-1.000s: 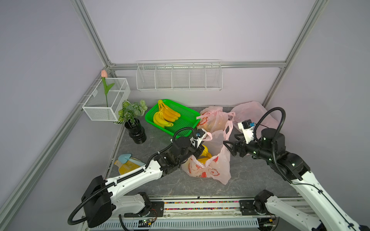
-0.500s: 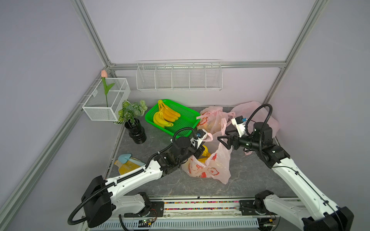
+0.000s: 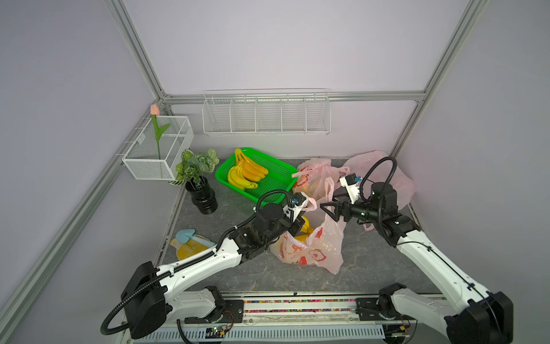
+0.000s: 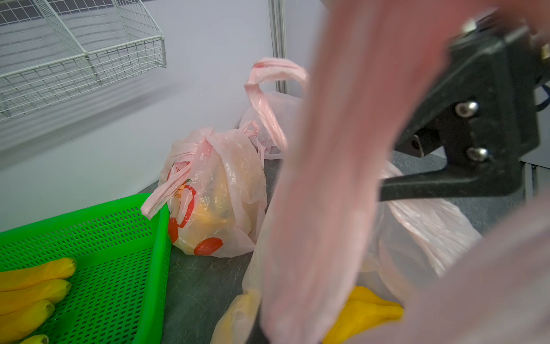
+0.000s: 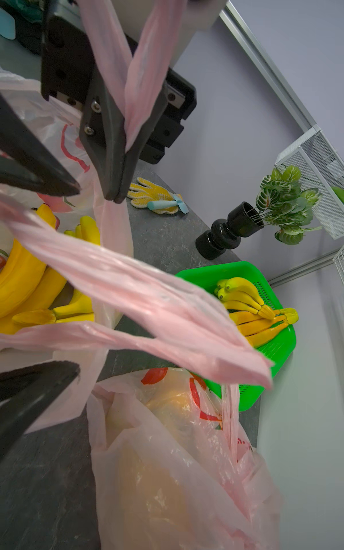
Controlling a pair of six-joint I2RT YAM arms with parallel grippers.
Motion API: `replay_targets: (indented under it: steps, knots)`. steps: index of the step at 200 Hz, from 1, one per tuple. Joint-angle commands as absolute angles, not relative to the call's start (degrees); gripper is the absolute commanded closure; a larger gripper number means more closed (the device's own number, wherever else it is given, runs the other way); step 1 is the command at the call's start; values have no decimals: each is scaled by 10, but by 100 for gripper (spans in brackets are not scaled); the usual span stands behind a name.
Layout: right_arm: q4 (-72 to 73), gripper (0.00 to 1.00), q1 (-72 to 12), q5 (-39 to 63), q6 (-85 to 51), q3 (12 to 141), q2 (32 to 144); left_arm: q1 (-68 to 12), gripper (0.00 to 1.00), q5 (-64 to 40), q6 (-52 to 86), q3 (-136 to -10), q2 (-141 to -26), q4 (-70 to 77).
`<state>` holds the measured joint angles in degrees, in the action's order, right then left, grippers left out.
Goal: Place the banana into a plastic bag & tie a knot
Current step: Cross the plastic bag at the center of the board.
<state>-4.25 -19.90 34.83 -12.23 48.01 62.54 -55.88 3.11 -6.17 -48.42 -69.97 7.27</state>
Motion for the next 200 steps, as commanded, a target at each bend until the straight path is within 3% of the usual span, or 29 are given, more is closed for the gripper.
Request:
replay_targets:
  steps: [1,13,25,68,99,149,200]
  knots:
    - [4,7,-197,392,-133,475,631,-557,100,24,-52,-490,-698,90]
    - [5,0,-197,405,-137,478,636,-557,100,24,-48,-493,-702,92]
    - [5,7,-199,408,-140,478,640,-556,100,26,-42,-502,-707,90]
    - [-25,55,-213,370,-136,485,629,-556,100,40,-24,-553,-737,62]
    - [-55,78,-239,347,-109,497,605,-552,100,56,-5,-608,-775,7]
    - [-61,93,-281,312,-75,469,542,-523,100,40,41,-675,-828,-75]
    - [-47,93,-298,327,-58,454,520,-518,100,-1,46,-695,-853,-96]
